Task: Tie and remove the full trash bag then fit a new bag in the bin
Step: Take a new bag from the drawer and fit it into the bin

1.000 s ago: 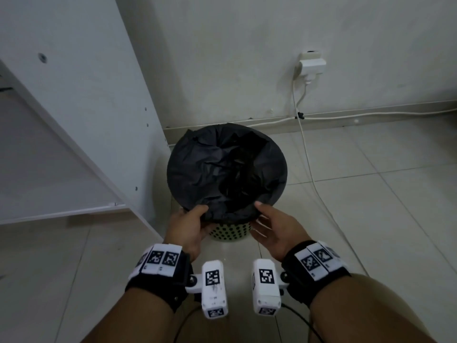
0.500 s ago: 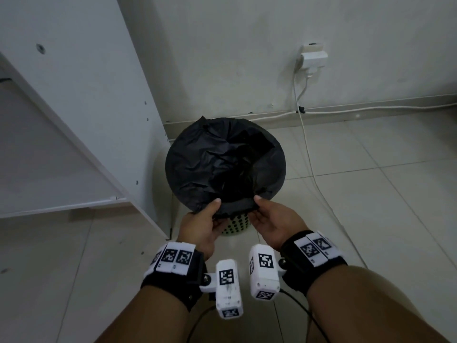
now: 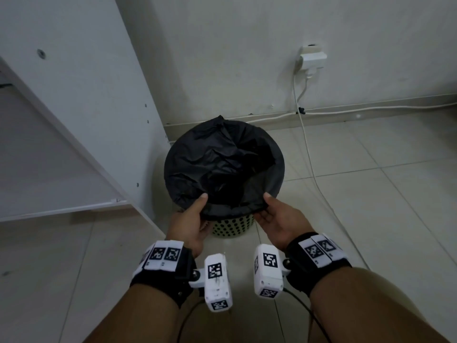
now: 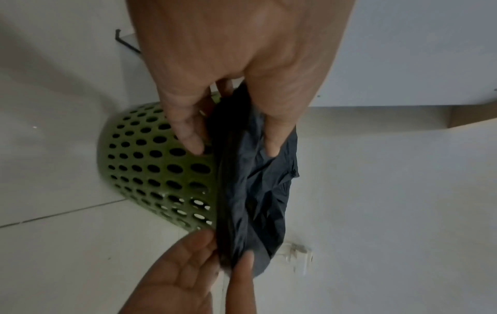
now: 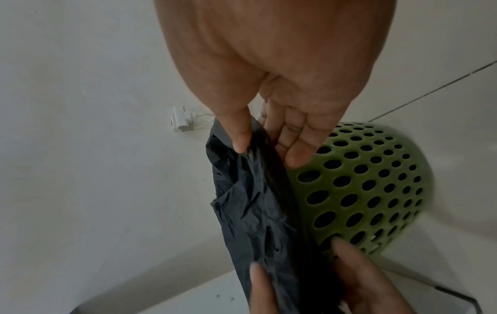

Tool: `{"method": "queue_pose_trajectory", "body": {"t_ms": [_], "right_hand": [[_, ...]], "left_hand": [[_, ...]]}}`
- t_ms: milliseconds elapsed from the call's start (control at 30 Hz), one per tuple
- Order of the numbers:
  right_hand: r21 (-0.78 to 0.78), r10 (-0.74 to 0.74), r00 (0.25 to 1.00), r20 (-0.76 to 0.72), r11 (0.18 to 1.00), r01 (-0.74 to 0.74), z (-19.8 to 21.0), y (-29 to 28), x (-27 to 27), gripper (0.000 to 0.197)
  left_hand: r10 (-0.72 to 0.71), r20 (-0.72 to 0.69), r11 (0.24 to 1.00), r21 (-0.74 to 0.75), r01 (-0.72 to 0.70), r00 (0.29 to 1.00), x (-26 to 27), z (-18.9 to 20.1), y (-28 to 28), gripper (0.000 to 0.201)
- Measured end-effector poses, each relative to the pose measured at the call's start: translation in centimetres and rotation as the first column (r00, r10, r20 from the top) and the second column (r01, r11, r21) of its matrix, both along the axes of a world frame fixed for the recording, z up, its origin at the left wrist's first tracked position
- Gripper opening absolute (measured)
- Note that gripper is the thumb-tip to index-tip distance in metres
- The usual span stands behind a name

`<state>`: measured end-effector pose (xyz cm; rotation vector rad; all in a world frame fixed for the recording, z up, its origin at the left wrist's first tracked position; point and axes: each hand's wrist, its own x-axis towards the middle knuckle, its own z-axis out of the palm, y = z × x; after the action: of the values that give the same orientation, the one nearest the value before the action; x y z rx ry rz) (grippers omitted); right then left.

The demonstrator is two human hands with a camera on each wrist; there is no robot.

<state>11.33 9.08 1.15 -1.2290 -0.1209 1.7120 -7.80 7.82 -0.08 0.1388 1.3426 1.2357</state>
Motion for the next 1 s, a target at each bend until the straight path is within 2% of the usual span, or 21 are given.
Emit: {"method": "queue_pose_trajectory", "body": {"t_ms": [100, 233, 367, 467, 533, 633, 733, 800, 900, 1000], "right_hand": [[0.011, 0.036, 0.999, 0.025, 0.999, -0.036, -0.3, -0.4, -0.9, 0.017], [-0.001, 0.135, 0.989, 0.065, 0.991, -0.136, -0.2, -0.7, -0.9, 0.020], [-0.026, 0.111, 0.986, 0.122, 0.994, -0.108, -0.1, 0.3, 0.8, 0.040], [-0.032, 0.062, 0.993, 0.099, 0.998, -0.060, 0.2, 0.6, 1.3, 0.029], [-0.011, 0.037, 0.995, 0.097, 0.999, -0.037, 0.3, 0.7, 1.0, 0.023], [0.002, -0.008, 0.996, 0.083, 1.000, 0.008, 0.4, 0.6, 0.2, 0.028], [-0.006, 0.026, 0.994, 0.102, 1.000, -0.025, 0.1, 0.2, -0.3, 0.033], [-0.010, 0.045, 0.992, 0.120, 0.999, -0.044, -0.1, 0.1, -0.2, 0.035], [0.001, 0.022, 0.988, 0.156, 1.000, -0.022, 0.0, 0.4, 0.9, 0.029], [0.002, -0.003, 0.990, 0.140, 1.000, 0.003, 0.2, 0.7, 1.8, 0.027]], "left_hand": [[-0.022, 0.017, 1.000, -0.006, 0.022, 1.000, 1.8, -0.5, -0.2, 0.028], [0.016, 0.045, 1.000, -0.012, -0.016, 0.999, 1.0, -0.8, 0.3, 0.025], [0.038, -0.028, 0.999, -0.033, -0.039, 0.999, -1.6, -0.4, 1.1, 0.025], [0.079, -0.071, 0.997, -0.017, -0.081, 0.994, -2.9, -0.6, 1.3, 0.035], [0.047, -0.061, 0.999, -0.005, -0.048, 0.997, -2.2, -0.3, 0.8, 0.034], [-0.033, -0.017, 0.999, -0.021, 0.032, 0.999, 0.3, -0.3, -0.1, 0.029], [0.002, -0.015, 0.999, -0.039, -0.003, 1.000, 1.7, -1.0, -0.3, 0.033], [0.040, -0.038, 0.999, -0.018, -0.041, 0.998, 1.4, -1.1, 0.0, 0.032], [0.038, -0.092, 0.999, 0.036, -0.035, 0.995, 0.3, -0.4, 0.2, 0.020], [0.023, -0.141, 0.996, 0.092, -0.010, 0.990, -0.4, -0.2, -0.2, 0.025]]}}
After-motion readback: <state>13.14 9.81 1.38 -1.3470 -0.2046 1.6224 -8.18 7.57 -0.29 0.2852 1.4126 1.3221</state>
